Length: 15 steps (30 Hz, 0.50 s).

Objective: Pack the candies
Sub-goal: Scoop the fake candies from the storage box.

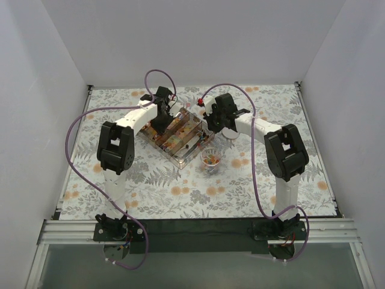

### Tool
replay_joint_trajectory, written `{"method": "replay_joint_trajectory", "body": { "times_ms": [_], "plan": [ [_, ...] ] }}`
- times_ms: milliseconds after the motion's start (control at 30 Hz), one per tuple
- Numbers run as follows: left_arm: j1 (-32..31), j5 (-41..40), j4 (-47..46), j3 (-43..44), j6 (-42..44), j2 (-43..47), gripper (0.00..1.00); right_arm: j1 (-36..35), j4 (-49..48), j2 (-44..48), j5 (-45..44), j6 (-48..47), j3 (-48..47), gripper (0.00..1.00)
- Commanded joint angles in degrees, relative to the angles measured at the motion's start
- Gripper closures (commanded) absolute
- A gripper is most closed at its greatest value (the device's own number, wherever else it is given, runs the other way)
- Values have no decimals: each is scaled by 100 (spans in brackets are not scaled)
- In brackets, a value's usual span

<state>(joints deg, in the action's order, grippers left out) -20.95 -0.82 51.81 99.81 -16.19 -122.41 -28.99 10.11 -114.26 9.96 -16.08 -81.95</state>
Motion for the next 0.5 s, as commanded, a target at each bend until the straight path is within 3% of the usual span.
{"method": "replay_joint_trajectory", "body": {
  "times_ms": [0,467],
  "plan": [
    [-102,399,-251,276,133,454,100,-98,-334,-141,-90,8,-181,99],
    [-102,478,-628,127,142,964,100,-107,-334,-70,-38,131,-84,99]
  ]
}}
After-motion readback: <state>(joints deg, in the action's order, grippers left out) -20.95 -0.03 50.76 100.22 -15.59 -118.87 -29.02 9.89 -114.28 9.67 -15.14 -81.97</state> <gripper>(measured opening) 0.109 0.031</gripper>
